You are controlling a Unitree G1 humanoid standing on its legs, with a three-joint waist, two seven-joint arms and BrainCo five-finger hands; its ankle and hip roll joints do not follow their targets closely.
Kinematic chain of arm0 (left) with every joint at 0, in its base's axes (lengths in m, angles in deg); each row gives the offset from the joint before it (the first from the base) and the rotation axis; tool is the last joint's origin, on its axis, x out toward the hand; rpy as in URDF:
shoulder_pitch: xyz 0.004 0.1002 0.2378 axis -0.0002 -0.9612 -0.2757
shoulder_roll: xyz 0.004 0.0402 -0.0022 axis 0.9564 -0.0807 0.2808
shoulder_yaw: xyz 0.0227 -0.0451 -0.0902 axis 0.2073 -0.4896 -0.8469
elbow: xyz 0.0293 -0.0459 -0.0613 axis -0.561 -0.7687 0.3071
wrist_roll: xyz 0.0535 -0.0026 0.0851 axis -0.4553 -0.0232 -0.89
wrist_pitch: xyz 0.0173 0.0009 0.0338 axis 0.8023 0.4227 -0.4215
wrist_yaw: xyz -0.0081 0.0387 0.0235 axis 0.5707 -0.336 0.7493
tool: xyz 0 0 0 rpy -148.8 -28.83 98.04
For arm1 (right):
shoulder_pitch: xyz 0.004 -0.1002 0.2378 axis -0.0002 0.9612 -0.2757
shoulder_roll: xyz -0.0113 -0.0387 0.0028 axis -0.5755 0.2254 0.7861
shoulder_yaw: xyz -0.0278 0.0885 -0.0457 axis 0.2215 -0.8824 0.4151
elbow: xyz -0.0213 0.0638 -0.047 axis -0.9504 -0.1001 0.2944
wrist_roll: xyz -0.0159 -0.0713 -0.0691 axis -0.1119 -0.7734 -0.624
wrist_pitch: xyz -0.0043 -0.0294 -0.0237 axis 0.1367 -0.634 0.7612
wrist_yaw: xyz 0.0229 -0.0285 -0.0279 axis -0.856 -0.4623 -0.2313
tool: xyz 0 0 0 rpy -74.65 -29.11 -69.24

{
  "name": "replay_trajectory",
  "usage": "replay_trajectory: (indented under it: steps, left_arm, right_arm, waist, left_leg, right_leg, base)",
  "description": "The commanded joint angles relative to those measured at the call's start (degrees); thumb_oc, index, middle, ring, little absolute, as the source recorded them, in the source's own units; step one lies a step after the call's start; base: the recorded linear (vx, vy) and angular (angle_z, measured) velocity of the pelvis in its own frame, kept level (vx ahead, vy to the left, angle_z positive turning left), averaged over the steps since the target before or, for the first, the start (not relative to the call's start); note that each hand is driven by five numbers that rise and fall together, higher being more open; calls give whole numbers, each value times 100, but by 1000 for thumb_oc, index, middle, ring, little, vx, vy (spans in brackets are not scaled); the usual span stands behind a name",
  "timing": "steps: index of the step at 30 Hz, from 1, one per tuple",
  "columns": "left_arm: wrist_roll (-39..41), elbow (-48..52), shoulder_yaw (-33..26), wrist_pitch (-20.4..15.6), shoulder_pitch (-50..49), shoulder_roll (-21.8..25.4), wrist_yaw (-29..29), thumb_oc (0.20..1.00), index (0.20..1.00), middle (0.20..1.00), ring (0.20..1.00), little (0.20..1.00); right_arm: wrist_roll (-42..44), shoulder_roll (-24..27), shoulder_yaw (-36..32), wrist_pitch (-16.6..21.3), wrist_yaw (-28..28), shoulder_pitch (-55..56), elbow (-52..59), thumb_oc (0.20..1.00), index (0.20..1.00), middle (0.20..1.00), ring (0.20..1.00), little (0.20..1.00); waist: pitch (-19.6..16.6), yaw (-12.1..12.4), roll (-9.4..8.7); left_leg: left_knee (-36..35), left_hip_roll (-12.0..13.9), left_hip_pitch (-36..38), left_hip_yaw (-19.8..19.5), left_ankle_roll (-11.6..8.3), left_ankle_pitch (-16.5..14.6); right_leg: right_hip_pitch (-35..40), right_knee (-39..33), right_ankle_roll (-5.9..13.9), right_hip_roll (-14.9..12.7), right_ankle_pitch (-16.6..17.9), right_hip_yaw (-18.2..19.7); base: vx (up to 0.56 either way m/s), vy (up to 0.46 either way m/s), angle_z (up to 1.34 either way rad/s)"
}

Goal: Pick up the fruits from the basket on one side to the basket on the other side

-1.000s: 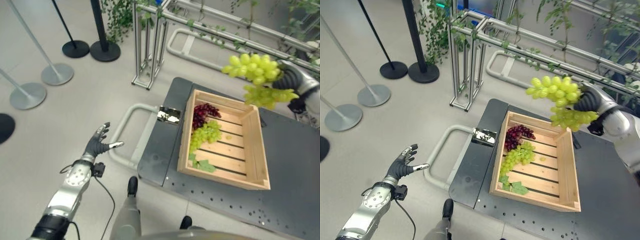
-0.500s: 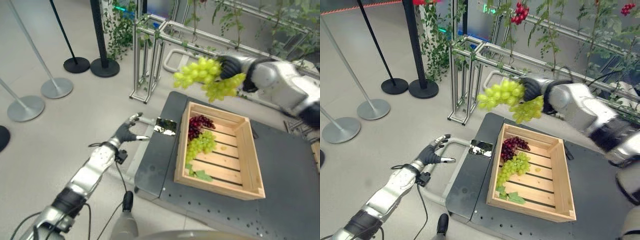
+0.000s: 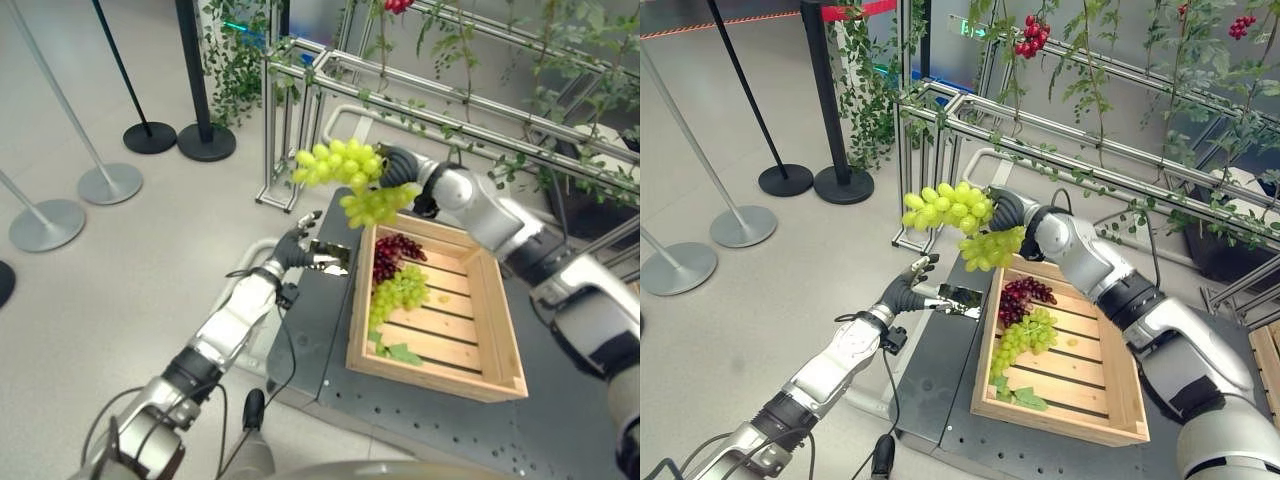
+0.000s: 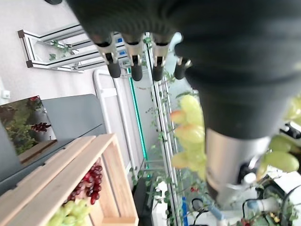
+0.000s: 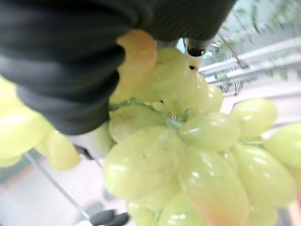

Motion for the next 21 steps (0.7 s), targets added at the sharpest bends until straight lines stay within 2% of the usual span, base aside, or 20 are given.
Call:
replay_trajectory:
  steps: [1, 6, 13, 21]
  left_arm:
    - [145, -141, -94, -477, 465, -255, -354, 1000, 1000, 1000, 1000, 1000]
    - [-68, 32, -178, -457, 206, -317, -514, 1000, 1000, 1000, 1000, 1000]
    - [-6, 263, -238, -498, -49, -436, -550, 1000, 1000, 1000, 1000, 1000]
    - [-121, 334, -136, -536, -48, -434, -477, 1000, 1000, 1000, 1000, 1000]
  right_arm:
    - [624, -370, -755, 354, 854, 183, 371, 200, 200, 200, 200, 200]
    - [937, -830, -1327, 511, 1142, 1205, 938, 200, 200, 200, 200, 200]
    - [1730, -1410, -1597, 796, 1150, 2254, 1531, 200, 200, 200, 200, 200]
    - [2051, -1526, -1493, 857, 958, 2704, 1819, 200, 200, 200, 200, 200]
  waist:
    - [-265, 102, 68]
    - [-293, 81, 168]
    - [-301, 12, 296]
    - [-335, -59, 355]
  left_leg:
    - [140, -105, 760, -54, 59, -1311]
    - [140, -121, 814, -34, 75, -1341]
    - [137, -131, 865, -16, 79, -1358]
    - [143, -126, 890, 19, 73, -1366]
  right_leg:
    - [-740, 352, 5, -199, 738, 210]
    - [-705, 369, 4, -215, 688, 212]
    - [-654, 373, -3, -237, 637, 208]
    - [-645, 373, -20, -241, 597, 221]
  base:
    - [0, 0, 0]
    - [0, 0, 0]
    - [0, 0, 0]
    - [0, 0, 0]
